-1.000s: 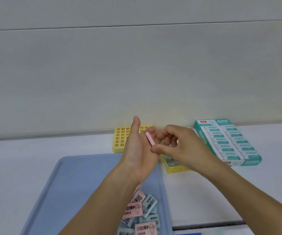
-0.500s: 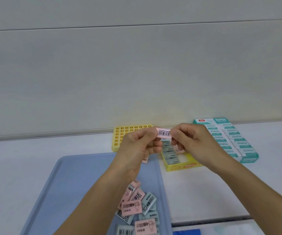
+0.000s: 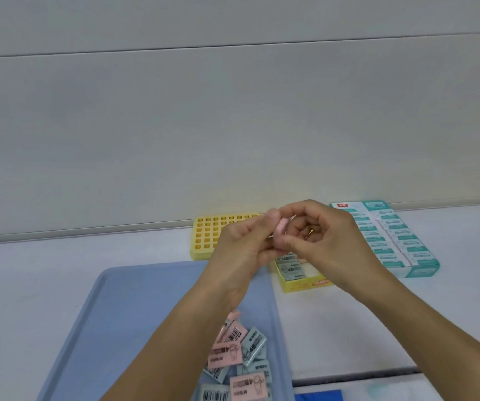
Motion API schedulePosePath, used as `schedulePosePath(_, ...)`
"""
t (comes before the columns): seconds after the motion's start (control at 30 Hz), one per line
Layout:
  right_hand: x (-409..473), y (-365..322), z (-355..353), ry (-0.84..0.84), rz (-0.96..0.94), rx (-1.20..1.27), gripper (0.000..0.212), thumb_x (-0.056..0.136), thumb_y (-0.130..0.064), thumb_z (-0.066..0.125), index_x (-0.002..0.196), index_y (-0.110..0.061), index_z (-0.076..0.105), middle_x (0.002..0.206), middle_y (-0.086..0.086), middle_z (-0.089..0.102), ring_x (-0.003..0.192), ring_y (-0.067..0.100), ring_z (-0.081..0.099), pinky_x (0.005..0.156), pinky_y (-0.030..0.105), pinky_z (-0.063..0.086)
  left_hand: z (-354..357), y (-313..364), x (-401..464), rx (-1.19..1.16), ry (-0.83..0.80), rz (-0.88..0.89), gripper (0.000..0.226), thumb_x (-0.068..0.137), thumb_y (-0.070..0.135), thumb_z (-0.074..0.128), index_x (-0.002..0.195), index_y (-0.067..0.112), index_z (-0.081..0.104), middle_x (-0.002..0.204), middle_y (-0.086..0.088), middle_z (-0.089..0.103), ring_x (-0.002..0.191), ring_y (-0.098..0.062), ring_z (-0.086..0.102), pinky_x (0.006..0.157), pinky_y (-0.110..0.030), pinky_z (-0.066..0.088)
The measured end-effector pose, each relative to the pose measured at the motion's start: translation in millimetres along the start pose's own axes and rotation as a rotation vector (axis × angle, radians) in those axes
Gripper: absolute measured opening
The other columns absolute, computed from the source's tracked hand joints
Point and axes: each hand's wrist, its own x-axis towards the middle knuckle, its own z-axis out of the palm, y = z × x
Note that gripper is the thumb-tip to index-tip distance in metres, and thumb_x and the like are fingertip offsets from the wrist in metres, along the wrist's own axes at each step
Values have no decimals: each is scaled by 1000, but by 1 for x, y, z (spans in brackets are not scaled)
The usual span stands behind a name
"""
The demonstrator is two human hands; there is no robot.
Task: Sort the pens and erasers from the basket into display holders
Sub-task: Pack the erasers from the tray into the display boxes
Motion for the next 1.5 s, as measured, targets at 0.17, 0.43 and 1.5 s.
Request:
schedulePosePath(0.17, -1, 1, 0, 15, -57, -134, 44, 77, -6, 77, 111, -31, 65, 79, -9, 63, 66, 7, 57, 64, 15, 49, -4, -1, 1, -14, 33, -21, 27, 101, 16, 49, 115, 3, 67, 106, -18, 73, 100, -28, 71, 85, -32, 58)
schedulePosePath(0.43, 0, 3, -1, 101, -12, -126, 42, 75, -15, 82, 107, -34, 61, 76, -6, 60, 63, 3, 52, 62, 14, 46, -4, -1, 2, -72, 68, -17, 20, 98, 9, 52, 109, 5, 68, 100, -17, 74, 89, -24, 73, 77, -29, 60)
schedulePosePath(1.5, 18, 23, -30, -417, 182, -1089, 22, 82, -18, 65, 100, -31, 65, 89, -13, 46, 88, 11, 51, 68, 26, 43, -11, -35, 3, 1282, 23, 8, 60, 82, 47, 72, 133, 25, 50, 120, 8, 50, 112, -11, 50, 88, -27, 42)
